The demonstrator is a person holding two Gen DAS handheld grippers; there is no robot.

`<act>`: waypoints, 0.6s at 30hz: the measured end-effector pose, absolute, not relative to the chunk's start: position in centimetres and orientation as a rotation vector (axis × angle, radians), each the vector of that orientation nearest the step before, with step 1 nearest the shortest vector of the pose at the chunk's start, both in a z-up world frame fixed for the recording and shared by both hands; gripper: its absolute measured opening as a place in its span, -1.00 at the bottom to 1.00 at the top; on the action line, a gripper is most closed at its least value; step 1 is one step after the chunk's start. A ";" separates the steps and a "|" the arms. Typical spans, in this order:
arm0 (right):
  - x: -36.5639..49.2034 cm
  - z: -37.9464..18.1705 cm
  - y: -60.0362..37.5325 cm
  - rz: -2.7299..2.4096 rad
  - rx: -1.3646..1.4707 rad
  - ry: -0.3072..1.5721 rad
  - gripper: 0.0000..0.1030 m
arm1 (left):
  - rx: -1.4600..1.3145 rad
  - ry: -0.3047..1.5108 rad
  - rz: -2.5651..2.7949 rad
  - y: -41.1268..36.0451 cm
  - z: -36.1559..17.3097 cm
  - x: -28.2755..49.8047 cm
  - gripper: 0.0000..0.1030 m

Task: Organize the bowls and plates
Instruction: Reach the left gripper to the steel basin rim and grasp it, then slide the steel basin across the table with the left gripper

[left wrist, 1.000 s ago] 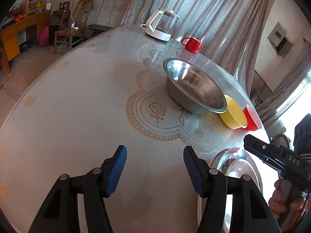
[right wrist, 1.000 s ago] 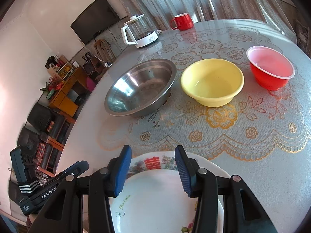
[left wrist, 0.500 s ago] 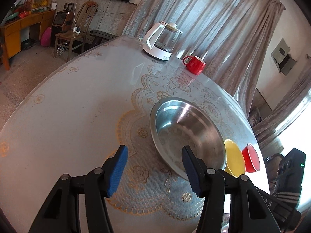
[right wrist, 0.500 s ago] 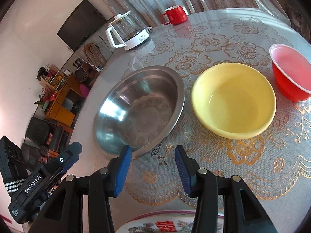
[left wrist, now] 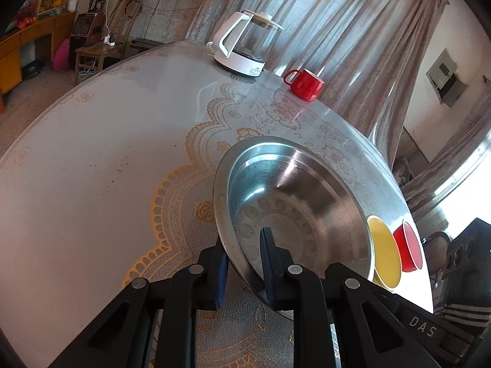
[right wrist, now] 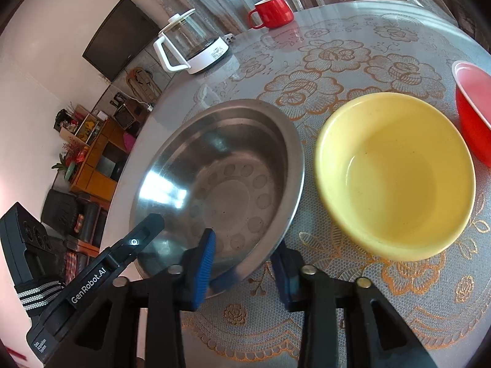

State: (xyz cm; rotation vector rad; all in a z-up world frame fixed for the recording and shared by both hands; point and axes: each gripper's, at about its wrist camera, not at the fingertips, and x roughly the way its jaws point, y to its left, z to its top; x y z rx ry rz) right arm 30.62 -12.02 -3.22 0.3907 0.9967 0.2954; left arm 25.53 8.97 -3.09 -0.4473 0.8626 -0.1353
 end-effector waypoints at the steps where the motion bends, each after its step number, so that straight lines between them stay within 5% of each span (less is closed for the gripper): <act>1: 30.5 -3.1 -11.8 0.296 0.377 0.988 -0.37 | -0.451 0.860 -0.131 9.1 -3.1 25.1 -0.62; 18: 26.1 -2.9 -6.9 0.475 0.245 1.030 -0.44 | -0.488 0.803 0.007 13.6 -2.4 14.1 -0.52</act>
